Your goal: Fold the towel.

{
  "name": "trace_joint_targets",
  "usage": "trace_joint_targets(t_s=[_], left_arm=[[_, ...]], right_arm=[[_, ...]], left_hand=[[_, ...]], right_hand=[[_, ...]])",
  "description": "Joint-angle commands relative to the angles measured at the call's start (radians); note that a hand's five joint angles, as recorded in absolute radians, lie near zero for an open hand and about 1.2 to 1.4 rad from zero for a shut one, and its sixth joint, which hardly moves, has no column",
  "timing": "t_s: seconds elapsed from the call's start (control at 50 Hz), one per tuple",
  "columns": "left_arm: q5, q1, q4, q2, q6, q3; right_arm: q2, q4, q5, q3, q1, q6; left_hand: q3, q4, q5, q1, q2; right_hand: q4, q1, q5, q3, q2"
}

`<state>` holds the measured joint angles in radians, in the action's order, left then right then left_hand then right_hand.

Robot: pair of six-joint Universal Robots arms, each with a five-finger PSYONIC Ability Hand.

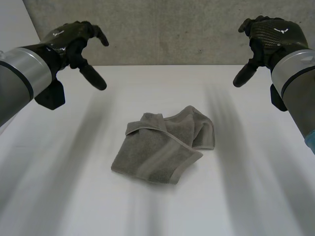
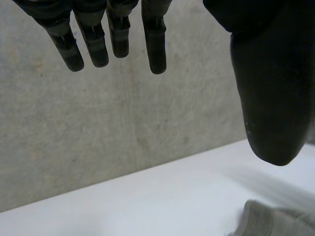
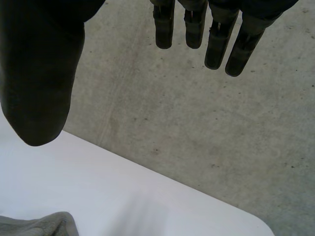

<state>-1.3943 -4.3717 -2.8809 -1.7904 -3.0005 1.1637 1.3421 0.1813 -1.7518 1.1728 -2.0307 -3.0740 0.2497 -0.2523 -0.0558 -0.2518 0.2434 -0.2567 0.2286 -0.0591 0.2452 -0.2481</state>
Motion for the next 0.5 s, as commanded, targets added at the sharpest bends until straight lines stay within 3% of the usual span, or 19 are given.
trace_joint_targets(t_s=[0.02,0.5], left_arm=[[-0.061,0.001,0.006,-0.040,-0.055,-0.006],[-0.061,0.009,-0.008,-0.046,-0.060,0.011]], right_arm=[[-0.001,0.001,0.005,0.002,0.004,0.015],[-0.003,0.000,0.012,0.011,0.006,0.003]], left_hand=[[-0.071,0.074,0.052,0.073,-0.065],[-0.071,0.074,0.052,0.073,-0.065]], right_hand=[[0.082,-0.054,0.059,-0.071,0.074],[0.082,-0.054,0.059,-0.071,0.074]])
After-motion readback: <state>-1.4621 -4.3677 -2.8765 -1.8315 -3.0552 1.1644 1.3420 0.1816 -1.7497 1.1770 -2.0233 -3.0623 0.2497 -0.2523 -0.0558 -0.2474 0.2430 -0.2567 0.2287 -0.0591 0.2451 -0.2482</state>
